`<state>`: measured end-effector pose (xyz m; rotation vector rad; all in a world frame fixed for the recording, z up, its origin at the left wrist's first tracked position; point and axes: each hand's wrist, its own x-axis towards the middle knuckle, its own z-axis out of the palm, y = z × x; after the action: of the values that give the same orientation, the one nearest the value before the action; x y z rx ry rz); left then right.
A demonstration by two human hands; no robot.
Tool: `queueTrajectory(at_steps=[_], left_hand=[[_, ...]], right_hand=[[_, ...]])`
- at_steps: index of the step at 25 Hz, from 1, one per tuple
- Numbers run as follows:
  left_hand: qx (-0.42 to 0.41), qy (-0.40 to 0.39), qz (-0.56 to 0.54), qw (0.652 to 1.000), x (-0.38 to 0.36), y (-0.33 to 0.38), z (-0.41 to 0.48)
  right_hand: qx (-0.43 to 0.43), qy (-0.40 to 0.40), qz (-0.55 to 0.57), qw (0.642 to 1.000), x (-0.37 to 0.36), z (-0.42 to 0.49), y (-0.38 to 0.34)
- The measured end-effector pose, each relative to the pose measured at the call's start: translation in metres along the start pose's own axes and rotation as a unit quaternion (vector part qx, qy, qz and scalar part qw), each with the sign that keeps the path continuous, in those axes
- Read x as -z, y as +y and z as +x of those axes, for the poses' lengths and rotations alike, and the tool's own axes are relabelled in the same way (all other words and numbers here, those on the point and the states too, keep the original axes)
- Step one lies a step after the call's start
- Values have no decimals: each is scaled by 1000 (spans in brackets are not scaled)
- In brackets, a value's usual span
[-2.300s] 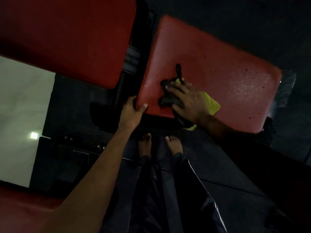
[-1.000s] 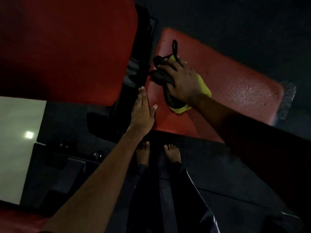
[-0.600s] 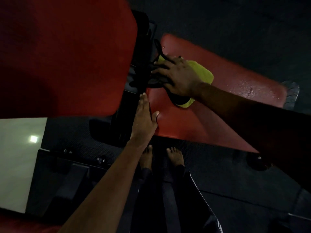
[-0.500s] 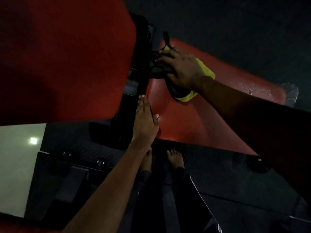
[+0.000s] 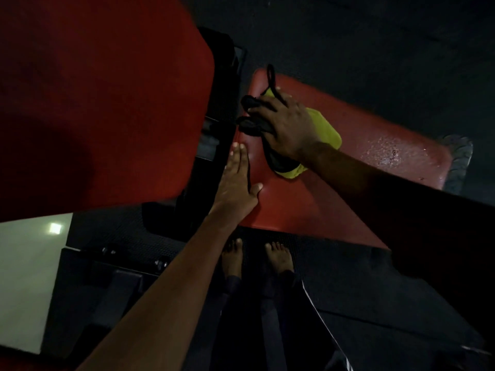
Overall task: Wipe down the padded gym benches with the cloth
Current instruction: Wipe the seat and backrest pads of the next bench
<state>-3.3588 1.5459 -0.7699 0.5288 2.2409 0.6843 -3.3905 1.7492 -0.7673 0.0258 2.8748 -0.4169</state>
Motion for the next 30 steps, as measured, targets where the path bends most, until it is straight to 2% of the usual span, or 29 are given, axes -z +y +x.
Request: queueTrajectory(at_steps=[3,7,9,12,15,18,20,23,25,27,30], left_hand=[[5,4,20,1000,-1,4,-3],[28,28,37,999,17,18,11],[13,-6,13,1000,28,16,25],[1,-45,-14,999,29,7,34],[13,-39,-2,999,26,7,37],[17,-25,25,999,23,9,38],[13,-24,37,999,24,6,40],[16,-24,49,998,23,9,38],[25,-26,46,998,24,12,38],[33,-24,50,998,23,18,37],[35,-24,63,997,24,21,36]], right_hand=[[-17,-5,16,1000,10,22,13],[-164,93,94,978,-5,-1,8],[-217,110,117,963,-12,-21,4],[-165,82,86,979,-4,-20,6],[-60,17,43,997,6,12,9],[22,-27,23,999,15,36,22],[-14,6,54,998,14,37,33],[-149,92,127,976,9,20,42],[-205,111,136,963,6,11,41],[-216,91,108,966,6,12,34],[-168,59,63,982,8,27,19]])
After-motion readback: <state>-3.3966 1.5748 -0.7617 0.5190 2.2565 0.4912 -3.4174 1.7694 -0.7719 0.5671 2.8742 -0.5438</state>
